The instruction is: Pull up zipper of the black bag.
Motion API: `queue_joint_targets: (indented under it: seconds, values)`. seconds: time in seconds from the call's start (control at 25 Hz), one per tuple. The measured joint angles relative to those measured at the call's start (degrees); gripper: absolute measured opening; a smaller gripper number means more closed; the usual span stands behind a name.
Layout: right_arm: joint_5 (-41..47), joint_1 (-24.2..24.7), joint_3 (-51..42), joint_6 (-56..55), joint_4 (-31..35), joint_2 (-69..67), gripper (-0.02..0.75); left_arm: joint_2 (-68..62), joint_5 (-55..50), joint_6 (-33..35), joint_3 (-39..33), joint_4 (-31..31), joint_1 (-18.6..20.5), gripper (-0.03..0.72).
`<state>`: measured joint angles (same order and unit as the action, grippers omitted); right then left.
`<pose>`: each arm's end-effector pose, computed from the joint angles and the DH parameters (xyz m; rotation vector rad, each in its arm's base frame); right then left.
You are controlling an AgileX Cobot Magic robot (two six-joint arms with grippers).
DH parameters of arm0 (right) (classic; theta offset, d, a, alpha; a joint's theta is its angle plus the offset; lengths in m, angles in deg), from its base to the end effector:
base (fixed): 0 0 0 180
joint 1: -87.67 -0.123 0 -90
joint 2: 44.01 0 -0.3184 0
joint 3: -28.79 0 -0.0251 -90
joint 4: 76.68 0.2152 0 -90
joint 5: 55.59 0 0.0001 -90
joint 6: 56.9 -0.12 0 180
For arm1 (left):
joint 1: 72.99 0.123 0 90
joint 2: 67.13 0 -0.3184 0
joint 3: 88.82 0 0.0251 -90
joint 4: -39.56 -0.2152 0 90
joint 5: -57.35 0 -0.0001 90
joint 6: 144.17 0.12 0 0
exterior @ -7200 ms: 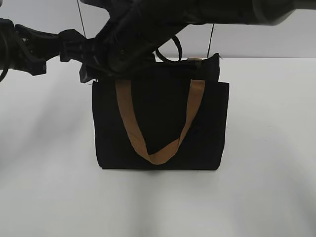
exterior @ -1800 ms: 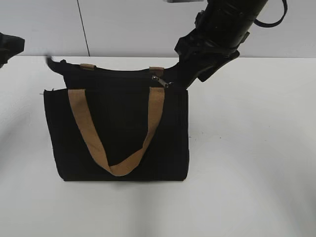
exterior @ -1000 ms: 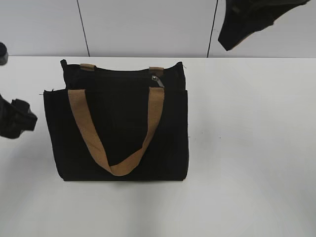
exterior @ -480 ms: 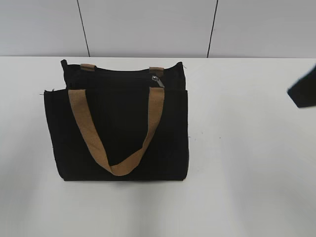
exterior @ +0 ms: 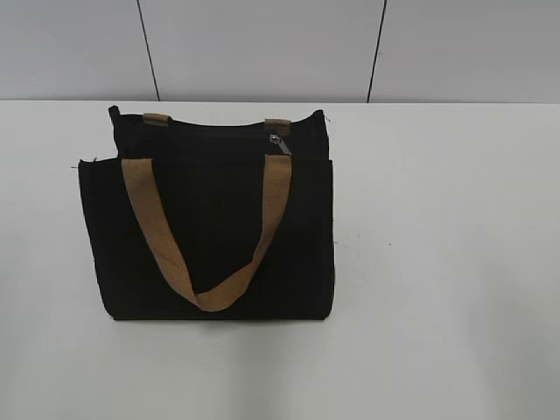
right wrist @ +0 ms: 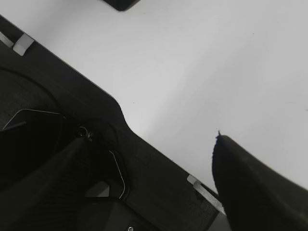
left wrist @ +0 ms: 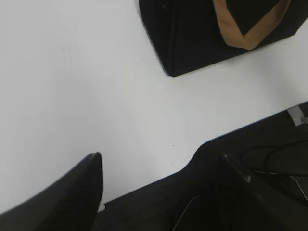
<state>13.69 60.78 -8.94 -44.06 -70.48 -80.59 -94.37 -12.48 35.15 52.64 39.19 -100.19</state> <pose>0.0085 0.0179 0.2991 -0.8484 2.3667 0.2432 -0.0115 0.0067 0.2941 0.5453 2.3151 -0.2257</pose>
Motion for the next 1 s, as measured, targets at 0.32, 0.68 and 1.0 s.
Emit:
queue_joint_targets:
  seconds: [0.32,0.68,1.0]
  values:
    - [0.45,0.0,-9.73,-0.8,0.0,16.37,0.595,15.96,-0.48,4.56,-5.46,1.01,0.0,0.51]
    - [-4.74,0.0,-12.67,-0.86,0.04,18.07,0.595,16.38,7.33,4.6,-8.1,1.01,0.0,0.493]
    - [-6.35,0.0,-13.56,-0.93,0.06,18.07,0.594,16.38,8.45,4.62,-8.56,1.04,0.0,0.452]
